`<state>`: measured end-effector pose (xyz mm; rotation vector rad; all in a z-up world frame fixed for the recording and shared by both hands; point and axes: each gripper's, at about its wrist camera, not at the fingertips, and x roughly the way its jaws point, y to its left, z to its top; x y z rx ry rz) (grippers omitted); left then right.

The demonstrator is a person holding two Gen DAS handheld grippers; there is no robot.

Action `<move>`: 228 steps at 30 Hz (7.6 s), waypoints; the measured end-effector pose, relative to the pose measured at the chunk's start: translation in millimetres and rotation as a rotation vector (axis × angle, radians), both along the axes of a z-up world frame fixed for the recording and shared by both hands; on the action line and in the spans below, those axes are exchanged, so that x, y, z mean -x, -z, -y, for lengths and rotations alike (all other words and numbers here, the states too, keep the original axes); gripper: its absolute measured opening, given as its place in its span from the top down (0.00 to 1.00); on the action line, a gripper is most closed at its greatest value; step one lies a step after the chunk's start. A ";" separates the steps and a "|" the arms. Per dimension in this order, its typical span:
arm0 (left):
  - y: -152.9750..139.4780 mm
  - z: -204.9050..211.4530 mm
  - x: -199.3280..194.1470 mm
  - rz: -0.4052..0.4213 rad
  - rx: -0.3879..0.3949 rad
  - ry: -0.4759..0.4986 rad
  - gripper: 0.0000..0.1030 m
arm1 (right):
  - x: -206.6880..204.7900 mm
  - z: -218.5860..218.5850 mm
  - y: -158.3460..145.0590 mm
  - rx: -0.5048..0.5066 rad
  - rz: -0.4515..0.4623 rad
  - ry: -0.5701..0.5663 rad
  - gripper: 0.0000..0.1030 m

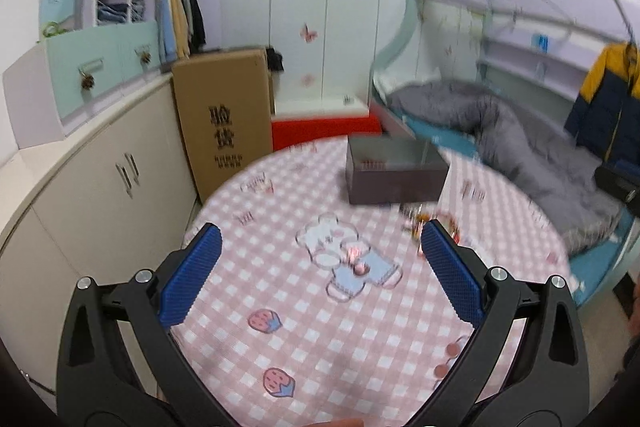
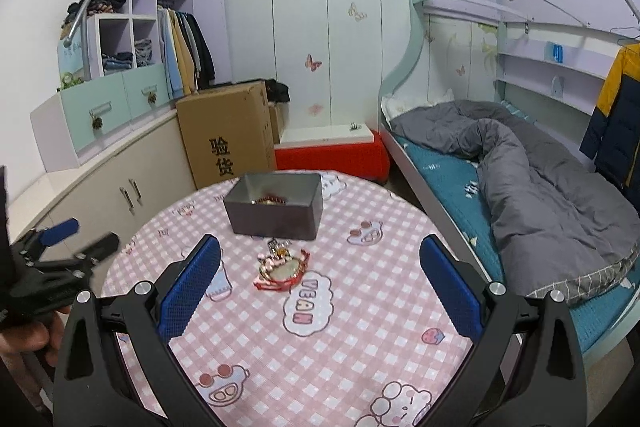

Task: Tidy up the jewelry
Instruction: 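Withdraw both tools from the tin and move the left tool toward the pink charm, then grasp the small pink charm with the left gripper, then lift the pink charm with the left gripper while the right grasps the red-string pendant, then carry the pink charm and red-string pendant over the grey tin with both grippers, then release the pink charm and red pendant into the tin with both grippers, then withdraw both tools from the tin and move the left tool toward the pink charms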

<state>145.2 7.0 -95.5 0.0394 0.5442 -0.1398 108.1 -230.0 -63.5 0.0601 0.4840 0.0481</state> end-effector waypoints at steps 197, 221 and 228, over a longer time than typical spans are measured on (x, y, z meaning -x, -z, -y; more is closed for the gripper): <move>-51.6 22.3 -141.4 -0.015 -0.001 0.081 0.10 | -190.7 29.3 -22.7 -0.203 -0.131 -0.122 0.07; -60.3 3.2 -13.9 0.106 0.028 0.064 0.08 | -54.9 29.4 -37.1 -0.117 0.008 -0.101 0.07; -29.4 3.9 3.2 0.061 0.007 0.043 0.08 | -20.6 25.5 -19.7 -0.103 0.017 -0.077 0.07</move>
